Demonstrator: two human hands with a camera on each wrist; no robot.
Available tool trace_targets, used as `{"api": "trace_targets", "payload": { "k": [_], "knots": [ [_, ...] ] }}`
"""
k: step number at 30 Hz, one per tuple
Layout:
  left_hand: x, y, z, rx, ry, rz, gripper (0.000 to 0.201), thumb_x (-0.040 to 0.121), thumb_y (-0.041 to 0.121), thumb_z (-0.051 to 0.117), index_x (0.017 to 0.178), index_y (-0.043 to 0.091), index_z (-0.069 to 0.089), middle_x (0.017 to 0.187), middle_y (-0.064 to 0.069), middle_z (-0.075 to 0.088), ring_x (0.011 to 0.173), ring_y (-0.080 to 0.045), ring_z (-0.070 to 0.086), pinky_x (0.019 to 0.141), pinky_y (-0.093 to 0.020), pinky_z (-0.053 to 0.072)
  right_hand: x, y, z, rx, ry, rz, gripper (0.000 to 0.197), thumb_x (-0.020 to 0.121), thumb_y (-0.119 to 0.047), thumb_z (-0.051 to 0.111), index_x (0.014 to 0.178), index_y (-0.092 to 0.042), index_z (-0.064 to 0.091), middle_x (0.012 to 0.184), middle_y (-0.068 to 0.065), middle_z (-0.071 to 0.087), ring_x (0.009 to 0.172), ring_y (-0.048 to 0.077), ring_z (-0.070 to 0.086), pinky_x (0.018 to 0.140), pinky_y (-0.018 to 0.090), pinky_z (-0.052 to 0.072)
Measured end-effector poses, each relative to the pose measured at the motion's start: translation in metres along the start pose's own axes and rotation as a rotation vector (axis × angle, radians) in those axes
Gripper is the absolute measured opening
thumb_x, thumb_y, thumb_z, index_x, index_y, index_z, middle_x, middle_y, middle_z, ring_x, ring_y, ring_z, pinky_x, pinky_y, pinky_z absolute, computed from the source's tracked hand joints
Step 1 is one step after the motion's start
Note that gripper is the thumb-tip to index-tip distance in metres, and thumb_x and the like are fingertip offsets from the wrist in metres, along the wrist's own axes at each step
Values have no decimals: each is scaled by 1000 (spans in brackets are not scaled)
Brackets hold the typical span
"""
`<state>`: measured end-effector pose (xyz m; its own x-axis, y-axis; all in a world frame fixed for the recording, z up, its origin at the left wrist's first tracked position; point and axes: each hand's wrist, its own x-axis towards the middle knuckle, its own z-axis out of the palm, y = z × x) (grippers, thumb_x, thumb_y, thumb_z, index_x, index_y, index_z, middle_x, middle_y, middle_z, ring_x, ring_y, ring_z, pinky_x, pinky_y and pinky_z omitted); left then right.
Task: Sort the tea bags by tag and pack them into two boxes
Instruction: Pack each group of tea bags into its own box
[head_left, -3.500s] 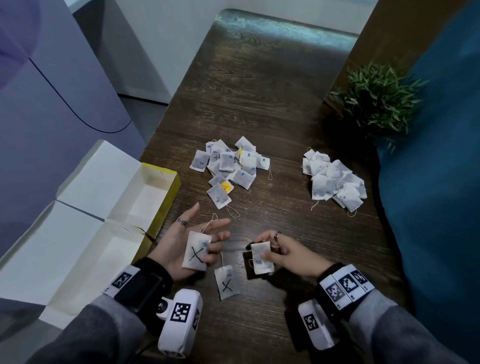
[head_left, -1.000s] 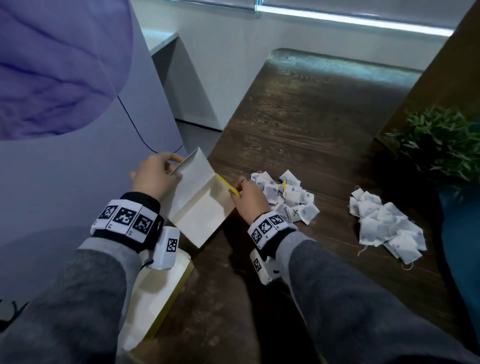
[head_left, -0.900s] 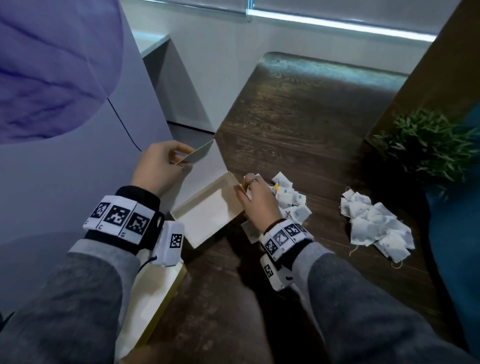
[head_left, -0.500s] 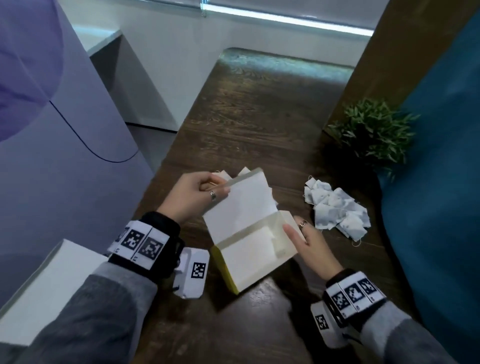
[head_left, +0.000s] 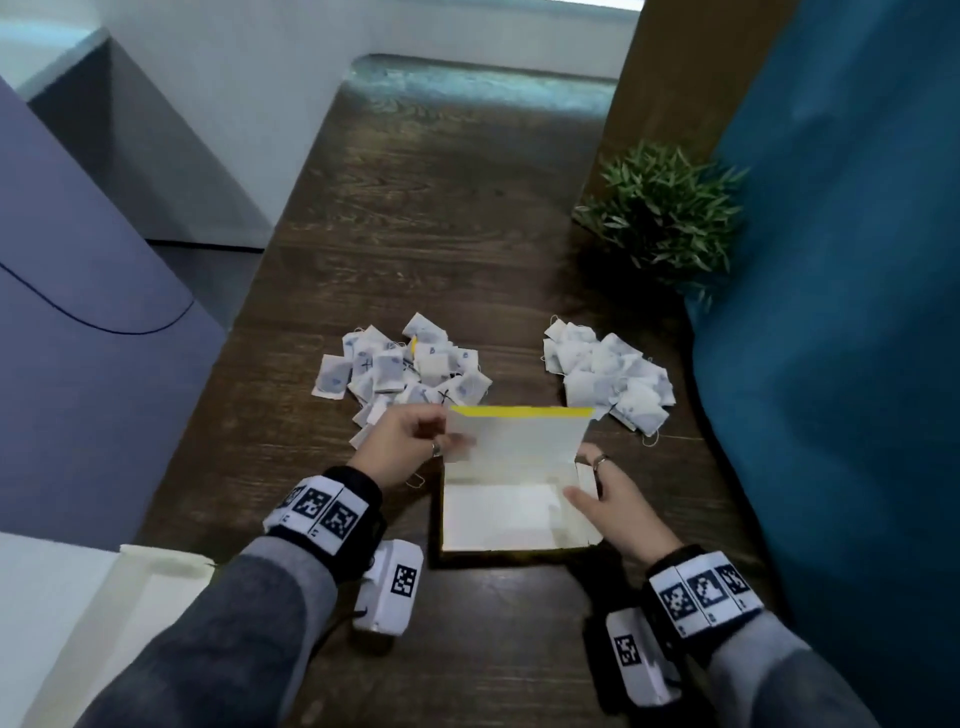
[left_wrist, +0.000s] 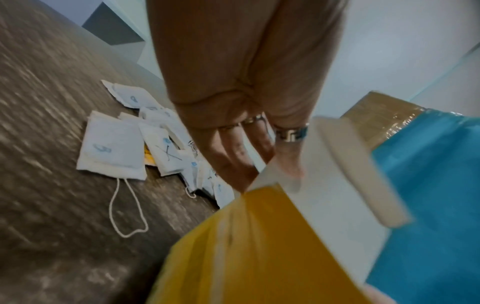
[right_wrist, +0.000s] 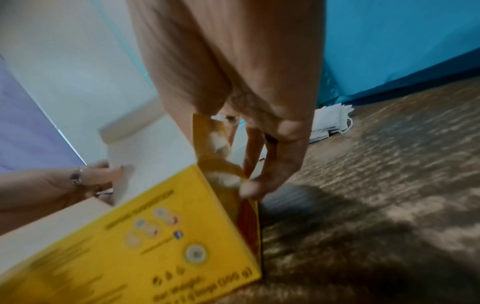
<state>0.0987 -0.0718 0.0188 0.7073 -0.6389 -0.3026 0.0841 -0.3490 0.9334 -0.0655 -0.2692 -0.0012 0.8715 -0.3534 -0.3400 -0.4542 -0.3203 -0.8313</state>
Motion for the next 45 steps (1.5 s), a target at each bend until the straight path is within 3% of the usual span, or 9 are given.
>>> {"api": "trace_targets", "payload": {
  "k": [3, 10, 20, 26, 29, 32, 35, 41, 45],
  "knots": [
    [-5, -5, 2, 10, -67, 87, 62, 75, -26, 51, 68, 30, 76, 87, 14, 73, 88, 1, 65, 76, -22, 50, 1, -2, 5, 81, 102, -70, 36, 80, 14, 55, 102, -15, 55, 95, -3, 61, 83, -5, 58, 77, 14, 45],
    [-20, -22, 5, 46, -115, 216, 59, 72, -19, 64, 72, 39, 76, 118, 10, 62, 108, 6, 57, 88, -12, 44, 6, 2, 12, 262, 133, -47, 36, 74, 20, 61, 102, -2, 56, 81, 2, 62, 64, -5, 58, 60, 10, 47],
    [-22, -18, 13, -18, -97, 150, 48, 76, -8, 67, 86, 38, 75, 111, 13, 65, 103, 7, 59, 89, -9, 43, 4, 2, 13, 271, 147, -41, 33, 78, 18, 57, 106, 0, 58, 85, -1, 62, 69, -5, 59, 63, 10, 46],
    [-8, -19, 37, -175, 107, 50, 26, 84, 13, 65, 64, 1, 56, 69, -1, 56, 68, -2, 53, 74, -24, 42, 8, 4, 13, 137, 173, -19, 26, 86, 7, 51, 102, -13, 52, 96, -3, 59, 87, 6, 54, 76, 17, 40],
    [-3, -14, 47, -388, 163, -105, 19, 92, 28, 53, 88, 15, 66, 94, -2, 69, 88, -15, 63, 85, -35, 49, 14, 6, 4, 136, 45, -37, 30, 86, 8, 51, 107, -13, 54, 105, -6, 62, 95, -8, 55, 85, 11, 41],
    [5, -12, 49, -465, 219, -155, 28, 95, 29, 48, 116, 15, 62, 113, -4, 68, 104, -22, 64, 93, -41, 50, 28, 8, -16, 266, -34, 34, 26, 89, -7, 57, 113, -18, 58, 118, 0, 62, 108, 10, 58, 85, 25, 50],
    [18, -15, 45, -470, 264, -180, 36, 95, 32, 47, 125, 13, 56, 115, -5, 67, 104, -24, 64, 88, -39, 52, 50, 10, -51, 329, 315, 91, 11, 89, -16, 60, 99, -21, 60, 112, 1, 60, 100, 16, 57, 73, 23, 50],
    [28, -19, 49, -525, 325, -163, 23, 97, 32, 44, 110, 24, 60, 99, 7, 70, 86, -12, 68, 67, -27, 55, 94, 29, -92, -129, 449, 340, 77, 76, -34, 74, 140, -18, 34, 147, 12, 21, 133, 27, 25, 110, 33, 22],
    [30, -23, 51, -542, 344, -147, 25, 98, 30, 42, 114, 24, 60, 100, 9, 69, 83, -7, 68, 71, -28, 53, 115, 41, -93, -119, 423, 348, 94, 57, -33, 84, 136, -19, 37, 137, 11, 44, 129, 30, 39, 109, 38, 30]
  ]
}}
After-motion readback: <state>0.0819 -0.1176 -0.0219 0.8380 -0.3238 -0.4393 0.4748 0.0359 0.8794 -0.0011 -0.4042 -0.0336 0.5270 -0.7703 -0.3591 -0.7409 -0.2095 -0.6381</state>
